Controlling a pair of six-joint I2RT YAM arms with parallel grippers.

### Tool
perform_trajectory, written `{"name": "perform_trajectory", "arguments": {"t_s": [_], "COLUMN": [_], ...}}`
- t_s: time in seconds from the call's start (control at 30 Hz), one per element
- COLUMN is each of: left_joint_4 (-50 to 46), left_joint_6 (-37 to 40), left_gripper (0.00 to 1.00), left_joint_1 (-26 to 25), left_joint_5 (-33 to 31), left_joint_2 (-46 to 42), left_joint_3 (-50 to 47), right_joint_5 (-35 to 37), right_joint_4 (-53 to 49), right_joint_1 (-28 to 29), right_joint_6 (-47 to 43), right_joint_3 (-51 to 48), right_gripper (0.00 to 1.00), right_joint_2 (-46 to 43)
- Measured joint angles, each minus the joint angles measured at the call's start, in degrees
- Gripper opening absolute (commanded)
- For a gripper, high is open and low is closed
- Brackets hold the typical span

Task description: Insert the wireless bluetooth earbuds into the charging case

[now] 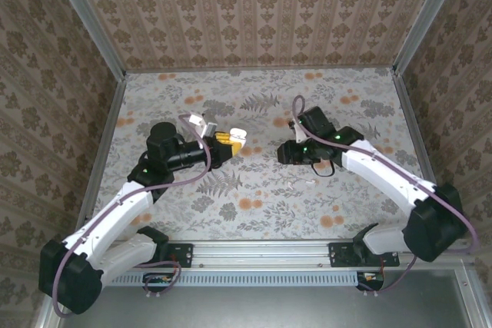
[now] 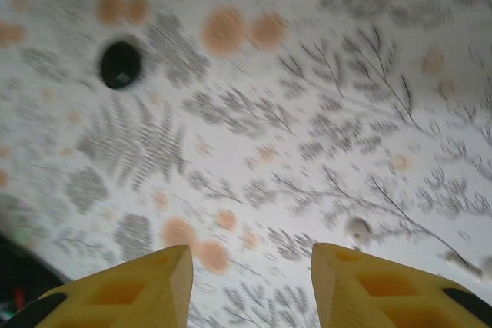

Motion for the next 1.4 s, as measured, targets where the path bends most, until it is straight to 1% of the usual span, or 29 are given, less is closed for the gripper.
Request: {"name": "perform_trajectory", "arguments": {"t_s": [0.27, 0.47, 0.77, 0.93, 1.13, 1.4], "left_joint_4": [-2.10, -3.39, -3.85, -4.39, -4.74, -5.14], "left_joint_6": [0.87, 1.73, 2.60, 2.95, 3.04, 3.04], "left_gripper": [0.00, 0.00, 0.00, 0.00, 0.00, 0.00], "left_joint_1": [0.02, 0.24, 0.76, 0.83, 1.18, 1.18], "left_joint_5": [-1.64, -2.14, -2.36, -2.36, -2.36, -2.36], "left_joint_2": [-0.02, -0.81, -1.14, -1.14, -1.14, -1.14], "left_joint_3": [-0.96, -1.79, -2.01, -2.01, -2.01, -2.01], "right_joint_5": [9.11, 13.49, 15.15, 16.20, 16.22, 16.17], "right_joint_4": [-6.54, -9.53, -10.80, -11.45, -11.58, -11.39], "right_joint_1": [5.25, 7.04, 8.02, 8.13, 8.13, 8.13], "right_joint_6": [0.28, 1.60, 2.80, 3.06, 3.26, 3.23], "right_joint_3": [3.08, 6.16, 7.65, 7.65, 7.65, 7.65], "right_gripper": [0.43, 0.43, 0.42, 0.41, 0.36, 0.32], "right_joint_2": [13.51, 18.73, 24.59, 25.35, 26.88, 27.65]}}
